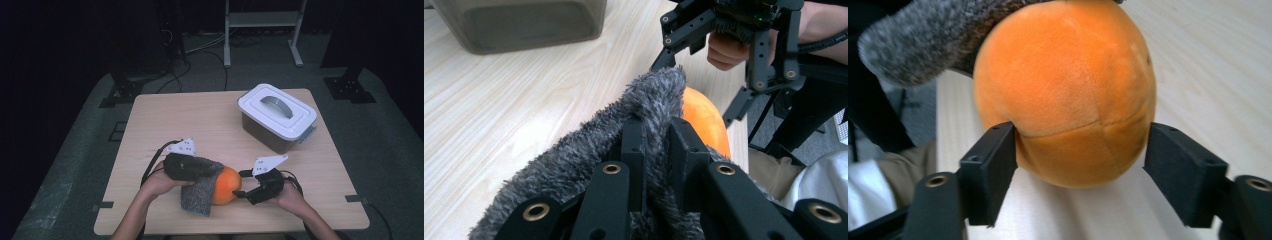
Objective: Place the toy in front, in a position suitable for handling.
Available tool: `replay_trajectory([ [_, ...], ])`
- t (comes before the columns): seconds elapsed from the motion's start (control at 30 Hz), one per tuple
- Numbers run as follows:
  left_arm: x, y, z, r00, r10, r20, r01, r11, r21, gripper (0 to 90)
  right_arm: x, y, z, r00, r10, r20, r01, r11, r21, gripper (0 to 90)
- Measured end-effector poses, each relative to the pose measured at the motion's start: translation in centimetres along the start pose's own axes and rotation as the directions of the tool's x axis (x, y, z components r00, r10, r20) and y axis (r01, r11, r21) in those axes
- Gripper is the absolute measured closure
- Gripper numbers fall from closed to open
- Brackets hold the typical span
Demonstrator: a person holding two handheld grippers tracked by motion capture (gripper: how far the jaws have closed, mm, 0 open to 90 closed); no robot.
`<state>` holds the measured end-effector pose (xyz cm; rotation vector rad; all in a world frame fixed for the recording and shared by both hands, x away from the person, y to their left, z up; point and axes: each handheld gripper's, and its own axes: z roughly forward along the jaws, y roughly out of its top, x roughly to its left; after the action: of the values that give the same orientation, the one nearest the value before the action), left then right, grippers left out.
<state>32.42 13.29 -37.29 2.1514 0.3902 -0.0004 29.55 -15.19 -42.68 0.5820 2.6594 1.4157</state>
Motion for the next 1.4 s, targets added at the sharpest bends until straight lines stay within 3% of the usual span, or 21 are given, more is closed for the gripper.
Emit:
replay_trajectory([
  [0.23,-0.7,0.2,0.7,0.9994,0.015,0.03,-0.015,0.9999,0.002,78.5,0.7,0.8,0.1,0.9986,0.054,0.0,-0.054,0.998,-0.038,24.6],
  [0.3,-1.1,0.4,1.0,0.9992,0.026,0.029,-0.027,0.9995,0.018,78.5,0.7,1.0,0.6,0.9989,0.047,-0.006,-0.047,0.999,-0.021,32.8],
  [0.4,-1.9,1.5,0.9,0.998,0.055,0.031,-0.056,0.9979,0.033,78.5,0.9,1.0,0.6,0.9998,-0.018,0.004,0.018,1.0,-0.024,44.8],
  [0.5,-2.4,2.4,1.4,0.9954,0.081,0.052,-0.083,0.9959,0.038,78.5,1.4,1.2,0.6,0.9968,-0.08,0.006,0.08,0.996,-0.025,48.1],
  [0.67,-2.2,2.1,2.5,0.996,0.062,0.064,-0.066,0.996,0.061,78.5,2.0,1.0,0.5,0.9858,-0.166,0.024,0.166,0.986,0.002,52.2],
  [0.8,-2.0,1.7,1.7,0.9977,0.06,0.031,-0.061,0.9962,0.062,78.4,1.9,0.6,0.3,0.9877,-0.155,0.017,0.155,0.988,-0.012,53.6],
  [0.97,-1.3,0.8,0.2,0.9991,0.041,-0.008,-0.04,0.9969,0.068,78.3,1.7,0.7,0.1,0.9828,-0.184,0.013,0.184,0.983,-0.001,54.0],
  [1.2,-0.6,-0.5,-0.5,0.9999,-0.005,-0.015,0.005,0.9984,0.056,78.1,-0.1,0.1,-0.7,0.9881,-0.153,0.019,0.153,0.988,0.008,53.9],
  [1.4,-0.5,-0.4,0.4,0.9999,-0.01,0.003,0.01,0.9988,0.048,78.1,-0.5,0.3,-0.8,0.9962,-0.087,0.004,0.087,0.996,0.02,36.5],
])
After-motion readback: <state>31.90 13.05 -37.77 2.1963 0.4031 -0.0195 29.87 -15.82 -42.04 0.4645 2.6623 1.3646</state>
